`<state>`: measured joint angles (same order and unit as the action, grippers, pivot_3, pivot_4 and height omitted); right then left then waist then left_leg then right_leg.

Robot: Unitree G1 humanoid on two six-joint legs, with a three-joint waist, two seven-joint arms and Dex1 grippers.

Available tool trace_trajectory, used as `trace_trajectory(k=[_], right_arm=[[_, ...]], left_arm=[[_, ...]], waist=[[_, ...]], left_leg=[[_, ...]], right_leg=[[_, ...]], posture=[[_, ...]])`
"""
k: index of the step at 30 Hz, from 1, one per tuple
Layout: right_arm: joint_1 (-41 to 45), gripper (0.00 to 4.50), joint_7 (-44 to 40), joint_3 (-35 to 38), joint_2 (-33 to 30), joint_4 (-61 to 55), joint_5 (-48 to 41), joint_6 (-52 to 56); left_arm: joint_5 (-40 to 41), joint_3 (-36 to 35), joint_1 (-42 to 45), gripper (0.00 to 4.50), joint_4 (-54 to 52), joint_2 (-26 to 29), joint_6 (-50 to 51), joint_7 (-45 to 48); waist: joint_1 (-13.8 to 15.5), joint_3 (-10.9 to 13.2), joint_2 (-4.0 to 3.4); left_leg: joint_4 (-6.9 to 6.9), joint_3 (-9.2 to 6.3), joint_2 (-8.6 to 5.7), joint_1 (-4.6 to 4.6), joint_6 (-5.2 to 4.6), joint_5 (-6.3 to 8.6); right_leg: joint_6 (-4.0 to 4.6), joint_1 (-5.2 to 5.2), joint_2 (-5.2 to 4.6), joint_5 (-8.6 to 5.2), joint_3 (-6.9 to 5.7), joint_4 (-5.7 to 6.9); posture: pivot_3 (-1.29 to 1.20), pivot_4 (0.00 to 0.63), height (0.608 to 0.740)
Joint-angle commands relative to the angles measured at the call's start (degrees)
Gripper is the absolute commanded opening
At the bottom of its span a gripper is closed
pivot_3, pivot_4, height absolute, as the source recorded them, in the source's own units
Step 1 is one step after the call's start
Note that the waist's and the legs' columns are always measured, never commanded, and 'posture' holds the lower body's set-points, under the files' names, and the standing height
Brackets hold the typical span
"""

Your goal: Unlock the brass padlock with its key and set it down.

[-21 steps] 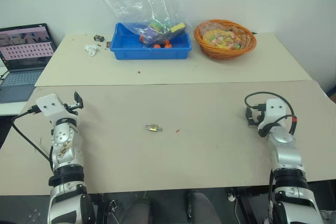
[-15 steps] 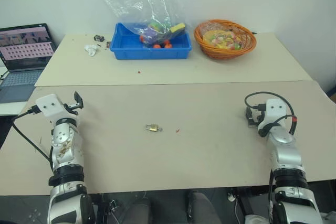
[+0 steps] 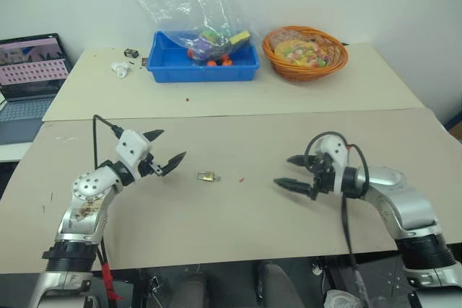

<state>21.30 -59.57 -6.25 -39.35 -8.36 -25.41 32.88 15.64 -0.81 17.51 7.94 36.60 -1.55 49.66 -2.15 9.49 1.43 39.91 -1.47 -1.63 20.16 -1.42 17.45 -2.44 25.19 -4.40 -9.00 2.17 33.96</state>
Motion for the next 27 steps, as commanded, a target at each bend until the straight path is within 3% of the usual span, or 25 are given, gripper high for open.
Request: trace_trajectory(k=[1,7,11,19,27], right_arm=[[3.96,4.50,-2.05,-2.18,0.74,-0.32,0.37,0.05],[6.22,4.50,2.57,-3.21,3.35,3.54,5.04,-2.19],[4.83,4.50,6.02,-1.47,4.57,3.11,6.26,-2.49],[-0.49,4.50,13.32,3.83,5.62,-2.85,5.10,-0.29],[-4.02,4.50,17.10,6.99,5.21,-8.54,4.31,2.43]], left_arm=[[-1.51,4.00,2.67,4.45,2.82,2.89,-6.47,11.86],[-2.84,8.56,9.62,4.45,14.64,3.72,-14.82,27.03],[-3.47,9.96,16.27,4.45,24.35,1.33,-16.92,32.22],[-8.78,13.13,27.65,4.45,43.13,-6.04,-22.87,38.45],[-13.22,13.08,33.25,4.45,54.71,-11.52,-24.80,36.58]], waist=[[-0.02,0.00,0.00],[0.47,0.00,0.00],[1.37,0.00,0.01],[1.78,0.01,0.01],[1.34,0.01,0.03]], left_leg=[[0.02,0.03,0.00,-0.01,0.01,-0.01],[0.00,0.02,-0.05,0.08,0.02,-0.01],[0.00,0.02,-0.20,0.16,0.01,-0.01],[0.02,-0.01,-0.34,0.29,-0.07,0.04],[0.13,-0.05,-0.32,0.39,-0.25,0.14]], right_leg=[[-0.18,0.00,0.00,-0.12,0.01,0.02],[0.24,0.15,-0.04,0.12,0.00,0.05],[0.25,0.26,-0.08,0.13,-0.03,0.07],[0.21,0.21,-0.11,0.13,-0.14,0.08],[0.16,0.20,-0.07,0.16,-0.15,0.07]], posture=[[0.00,0.150,0.735],[0.00,0.150,0.735],[0.00,0.150,0.735],[0.00,0.150,0.735],[0.00,0.150,0.735]])
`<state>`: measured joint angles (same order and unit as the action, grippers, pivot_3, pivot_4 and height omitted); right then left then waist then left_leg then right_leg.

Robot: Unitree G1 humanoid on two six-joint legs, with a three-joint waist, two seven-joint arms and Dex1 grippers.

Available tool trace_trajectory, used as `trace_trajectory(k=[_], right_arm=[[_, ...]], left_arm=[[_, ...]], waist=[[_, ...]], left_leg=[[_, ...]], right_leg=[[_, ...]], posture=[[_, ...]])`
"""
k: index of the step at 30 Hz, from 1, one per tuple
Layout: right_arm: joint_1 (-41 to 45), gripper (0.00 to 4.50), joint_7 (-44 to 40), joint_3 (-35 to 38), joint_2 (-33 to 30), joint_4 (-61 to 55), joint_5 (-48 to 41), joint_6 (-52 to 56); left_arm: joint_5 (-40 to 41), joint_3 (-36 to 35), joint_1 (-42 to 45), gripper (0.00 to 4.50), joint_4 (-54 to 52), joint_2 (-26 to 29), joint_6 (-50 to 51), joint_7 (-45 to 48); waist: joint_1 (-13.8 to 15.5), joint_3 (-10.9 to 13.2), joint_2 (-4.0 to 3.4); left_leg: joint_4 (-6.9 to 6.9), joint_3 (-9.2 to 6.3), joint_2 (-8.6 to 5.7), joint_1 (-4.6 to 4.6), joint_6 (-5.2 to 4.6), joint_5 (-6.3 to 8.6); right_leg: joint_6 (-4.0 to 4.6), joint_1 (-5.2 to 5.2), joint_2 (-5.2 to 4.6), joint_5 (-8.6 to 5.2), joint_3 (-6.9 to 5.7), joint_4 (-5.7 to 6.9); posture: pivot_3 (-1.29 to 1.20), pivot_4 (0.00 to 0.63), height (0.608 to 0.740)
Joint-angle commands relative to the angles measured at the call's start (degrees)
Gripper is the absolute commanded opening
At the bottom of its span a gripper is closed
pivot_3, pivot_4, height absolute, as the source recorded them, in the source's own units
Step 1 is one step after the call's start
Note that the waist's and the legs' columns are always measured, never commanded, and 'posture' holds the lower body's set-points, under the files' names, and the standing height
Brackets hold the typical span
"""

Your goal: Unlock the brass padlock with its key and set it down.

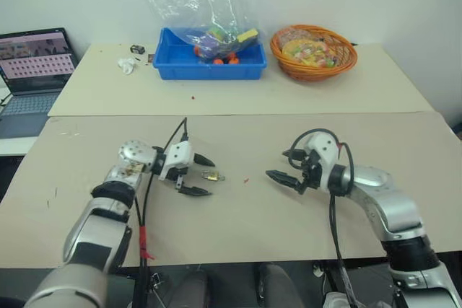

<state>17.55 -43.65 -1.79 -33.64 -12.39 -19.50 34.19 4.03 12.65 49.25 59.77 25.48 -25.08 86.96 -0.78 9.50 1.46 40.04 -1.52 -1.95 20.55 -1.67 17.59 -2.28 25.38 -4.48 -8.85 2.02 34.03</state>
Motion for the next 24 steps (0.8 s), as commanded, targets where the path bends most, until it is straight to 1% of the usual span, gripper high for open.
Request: trace_trajectory(k=[1,6,9,13,17,24], right_arm=[[-0.44,4.50,1.50,2.82,-0.49,-5.03,-1.67,1.42],[-0.83,4.50,2.55,3.75,-0.83,-6.29,-2.25,2.43],[-0.08,4.50,2.83,3.32,-0.78,-5.15,-1.82,2.00],[0.63,4.50,2.88,3.09,-0.36,-4.29,-1.73,1.51],[1.36,4.50,2.76,2.47,-0.35,-3.05,-1.00,0.80],[1.21,4.50,2.84,2.91,-0.49,-2.78,-0.81,0.79]], left_arm=[[-1.96,-0.47,1.60,4.45,3.58,-0.36,-1.54,-0.80],[-2.47,-1.42,1.58,4.45,5.33,0.77,-1.55,-0.88],[-2.76,-2.06,0.65,4.45,5.47,2.57,-1.47,-0.36],[-3.08,-2.23,-0.29,4.45,5.16,3.44,-1.88,0.05],[-3.12,-2.63,-0.77,4.45,4.42,3.06,-1.49,0.31],[-3.10,-2.85,-0.59,4.45,3.40,-0.12,-0.78,-0.69]], waist=[[-0.09,0.00,0.00],[-0.10,0.00,0.00],[-0.25,0.00,0.01],[-0.48,0.00,0.00],[-0.42,0.00,0.01],[0.04,0.00,0.01]], left_leg=[[0.00,0.00,0.00,0.00,-0.01,0.00],[0.02,-0.01,0.01,-0.17,-0.02,0.01],[0.05,0.01,0.01,-0.24,-0.02,0.01],[0.05,0.02,0.05,-0.29,-0.02,0.01],[0.10,0.02,0.04,-0.30,-0.02,0.01],[0.11,0.01,0.01,-0.28,-0.02,0.01]], right_leg=[[0.00,0.00,0.00,0.00,0.01,0.00],[-0.03,-0.13,0.01,-0.02,0.03,-0.03],[-0.04,-0.15,0.02,-0.03,0.08,-0.03],[-0.04,-0.15,0.06,-0.03,0.13,0.02],[-0.04,-0.18,0.04,-0.03,0.13,0.02],[-0.03,-0.18,0.02,-0.03,0.13,0.02]], posture=[[0.00,0.150,0.735],[0.00,0.150,0.735],[0.00,0.150,0.735],[0.00,0.150,0.735],[0.00,0.150,0.735],[0.00,0.150,0.735]])
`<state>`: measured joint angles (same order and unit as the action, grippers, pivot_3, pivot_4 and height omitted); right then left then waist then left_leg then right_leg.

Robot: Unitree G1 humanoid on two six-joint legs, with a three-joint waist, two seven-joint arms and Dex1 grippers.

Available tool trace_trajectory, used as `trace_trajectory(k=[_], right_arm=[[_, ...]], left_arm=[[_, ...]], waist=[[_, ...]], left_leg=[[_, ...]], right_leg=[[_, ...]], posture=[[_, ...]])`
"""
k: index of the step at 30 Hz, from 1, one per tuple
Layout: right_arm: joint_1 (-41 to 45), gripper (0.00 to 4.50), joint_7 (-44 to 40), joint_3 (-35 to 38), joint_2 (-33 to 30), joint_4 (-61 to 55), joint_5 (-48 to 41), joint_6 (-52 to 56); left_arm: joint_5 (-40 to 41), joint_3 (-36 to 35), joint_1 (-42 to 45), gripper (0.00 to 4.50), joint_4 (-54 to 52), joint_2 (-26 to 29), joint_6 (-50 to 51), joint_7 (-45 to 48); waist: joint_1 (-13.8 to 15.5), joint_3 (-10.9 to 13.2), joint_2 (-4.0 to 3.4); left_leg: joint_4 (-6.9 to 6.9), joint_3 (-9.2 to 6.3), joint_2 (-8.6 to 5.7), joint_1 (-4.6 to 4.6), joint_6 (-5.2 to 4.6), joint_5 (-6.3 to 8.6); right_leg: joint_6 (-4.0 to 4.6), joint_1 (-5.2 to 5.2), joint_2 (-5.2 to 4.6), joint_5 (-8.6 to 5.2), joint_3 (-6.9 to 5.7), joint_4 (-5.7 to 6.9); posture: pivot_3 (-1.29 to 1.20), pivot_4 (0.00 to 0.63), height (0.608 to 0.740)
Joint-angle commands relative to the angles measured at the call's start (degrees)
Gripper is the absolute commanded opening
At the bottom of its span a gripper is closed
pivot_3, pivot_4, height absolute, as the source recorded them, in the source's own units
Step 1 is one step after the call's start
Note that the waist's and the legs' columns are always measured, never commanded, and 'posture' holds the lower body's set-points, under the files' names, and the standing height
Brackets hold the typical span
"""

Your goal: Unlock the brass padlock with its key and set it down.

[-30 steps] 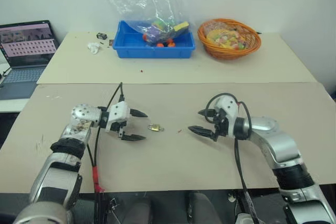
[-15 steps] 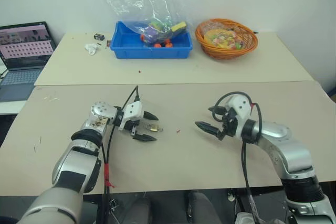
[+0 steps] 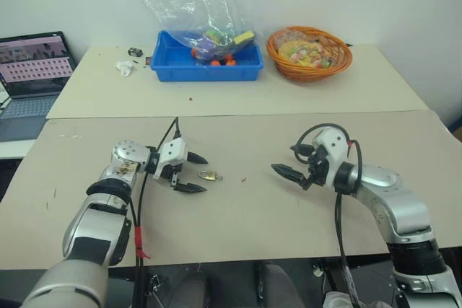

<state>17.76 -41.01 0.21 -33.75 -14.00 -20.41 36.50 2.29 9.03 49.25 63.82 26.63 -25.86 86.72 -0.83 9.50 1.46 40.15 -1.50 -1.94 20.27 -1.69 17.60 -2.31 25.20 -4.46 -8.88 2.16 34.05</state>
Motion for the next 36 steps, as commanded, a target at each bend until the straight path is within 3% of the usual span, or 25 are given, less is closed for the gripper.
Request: trace_trajectory(k=[1,11,14,22,30,33,36], right_arm=[[0.71,4.50,0.28,1.07,-0.39,-1.30,0.05,-1.43],[-1.46,4.50,1.09,2.63,-0.96,-3.11,-0.26,-1.10],[-1.49,4.50,1.42,2.77,-0.88,-3.08,-0.28,-1.17],[-1.26,4.50,1.57,2.68,-0.77,-2.56,-0.40,-1.40],[-1.55,4.50,2.17,2.60,-0.68,-2.64,-0.27,-1.31],[-1.12,4.50,2.86,1.98,-0.03,-3.09,-0.28,-0.80],[-0.63,4.50,2.99,0.97,0.59,-4.37,-0.91,0.05]], left_arm=[[-1.55,0.83,-0.36,4.45,-0.47,-1.71,0.09,-0.81],[-3.35,0.92,1.19,4.45,2.23,-2.67,-1.00,-2.54],[-3.52,0.79,1.29,3.83,2.43,-2.70,-1.39,-2.59],[-3.71,0.28,1.52,0.91,2.78,-3.12,-1.43,-3.19],[-3.78,-0.44,0.87,0.82,2.01,-3.78,-1.56,-6.81],[-4.09,-1.06,-1.41,0.82,-2.25,-3.71,-4.15,-12.90],[-3.21,-3.08,-6.61,0.82,-13.97,-3.82,-7.75,-20.86]], waist=[[0.27,0.00,0.00],[0.82,0.00,0.00],[0.83,0.00,0.00],[0.77,-0.01,0.00],[1.13,-0.01,0.00],[1.01,-0.01,0.00],[0.92,-0.01,0.00]], left_leg=[[0.00,0.00,-0.01,0.01,0.00,0.00],[0.07,-0.01,-0.05,0.03,-0.04,0.02],[0.12,-0.01,-0.04,0.00,-0.04,0.02],[0.27,-0.01,-0.02,-0.06,-0.04,0.02],[0.27,-0.03,-0.04,-0.05,-0.04,0.02],[0.27,-0.02,-0.02,-0.05,-0.04,0.02],[0.27,-0.04,0.02,-0.03,-0.04,0.02]], right_leg=[[0.00,0.00,-0.01,0.00,0.00,-0.01],[-0.03,-0.05,-0.04,0.00,-0.03,-0.03],[-0.03,-0.09,-0.04,0.00,-0.03,0.00],[-0.06,-0.22,-0.01,-0.02,-0.02,0.02],[-0.06,-0.22,-0.03,-0.01,-0.02,0.02],[-0.06,-0.21,-0.03,-0.01,0.00,0.01],[-0.05,-0.17,-0.03,0.00,0.01,0.01]], posture=[[0.00,0.150,0.735],[0.00,0.150,0.735],[0.00,0.150,0.735],[0.00,0.150,0.735],[0.00,0.150,0.735],[0.00,0.150,0.735],[0.00,0.150,0.735]])
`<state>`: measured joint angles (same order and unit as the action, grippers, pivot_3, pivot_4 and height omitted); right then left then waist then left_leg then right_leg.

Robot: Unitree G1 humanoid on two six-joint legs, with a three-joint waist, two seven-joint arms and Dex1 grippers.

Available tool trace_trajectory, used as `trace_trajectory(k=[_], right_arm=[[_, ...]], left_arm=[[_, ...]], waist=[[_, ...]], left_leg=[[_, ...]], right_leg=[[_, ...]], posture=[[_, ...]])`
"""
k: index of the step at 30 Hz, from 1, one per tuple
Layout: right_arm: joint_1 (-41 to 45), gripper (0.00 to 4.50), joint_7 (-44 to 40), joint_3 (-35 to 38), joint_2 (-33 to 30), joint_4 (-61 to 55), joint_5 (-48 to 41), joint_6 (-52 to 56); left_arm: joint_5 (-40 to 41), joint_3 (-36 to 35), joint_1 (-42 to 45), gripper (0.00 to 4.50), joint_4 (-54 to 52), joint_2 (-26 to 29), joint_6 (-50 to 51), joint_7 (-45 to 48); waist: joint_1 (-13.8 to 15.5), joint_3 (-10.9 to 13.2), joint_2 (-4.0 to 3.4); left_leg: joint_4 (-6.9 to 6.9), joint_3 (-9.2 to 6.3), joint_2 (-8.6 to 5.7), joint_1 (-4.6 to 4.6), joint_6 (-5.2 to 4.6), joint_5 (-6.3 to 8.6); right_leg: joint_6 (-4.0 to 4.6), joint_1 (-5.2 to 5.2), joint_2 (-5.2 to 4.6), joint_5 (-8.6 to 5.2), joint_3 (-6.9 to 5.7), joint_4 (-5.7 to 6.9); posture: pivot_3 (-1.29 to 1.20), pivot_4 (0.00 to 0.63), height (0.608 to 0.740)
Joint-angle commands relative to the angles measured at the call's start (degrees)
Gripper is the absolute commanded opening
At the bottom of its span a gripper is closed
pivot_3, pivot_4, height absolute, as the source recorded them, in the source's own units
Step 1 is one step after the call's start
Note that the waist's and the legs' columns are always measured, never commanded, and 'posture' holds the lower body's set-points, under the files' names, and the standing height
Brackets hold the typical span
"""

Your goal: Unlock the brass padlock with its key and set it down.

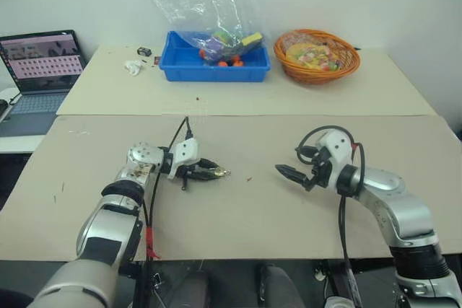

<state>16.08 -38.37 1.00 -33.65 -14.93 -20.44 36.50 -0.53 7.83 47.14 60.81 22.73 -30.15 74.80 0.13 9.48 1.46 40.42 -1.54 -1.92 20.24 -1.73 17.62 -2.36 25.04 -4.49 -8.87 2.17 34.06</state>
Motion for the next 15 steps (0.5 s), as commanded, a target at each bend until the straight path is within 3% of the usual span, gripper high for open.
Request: trace_trajectory(k=[1,8,15], right_arm=[[1.41,4.50,0.08,-0.08,0.69,-3.81,-1.51,0.87],[7.97,4.50,-2.95,0.02,2.64,-2.59,-9.45,10.05],[15.94,4.50,-9.53,-1.30,0.95,2.86,-16.45,20.41]], left_arm=[[-1.73,-2.50,-8.38,0.82,-19.67,0.48,-6.85,-12.82],[-12.52,-3.75,-25.76,0.82,-53.50,4.47,-11.99,-27.13],[-17.43,-2.51,-30.36,0.82,-61.66,7.17,-10.19,-33.45]], waist=[[-0.17,0.00,0.00],[-0.83,0.00,-0.01],[-0.12,0.01,-0.05]], left_leg=[[0.00,0.00,0.06,0.04,0.00,0.00],[-0.10,0.05,0.21,0.25,0.02,0.02],[-0.27,0.09,0.30,0.01,0.02,0.01]], right_leg=[[0.00,0.08,-0.01,0.01,0.02,0.01],[0.04,0.40,-0.05,0.07,0.13,0.00],[0.11,0.23,0.02,0.09,0.02,-0.04]], posture=[[0.00,0.150,0.735],[0.00,0.150,0.735],[0.00,0.150,0.735]])
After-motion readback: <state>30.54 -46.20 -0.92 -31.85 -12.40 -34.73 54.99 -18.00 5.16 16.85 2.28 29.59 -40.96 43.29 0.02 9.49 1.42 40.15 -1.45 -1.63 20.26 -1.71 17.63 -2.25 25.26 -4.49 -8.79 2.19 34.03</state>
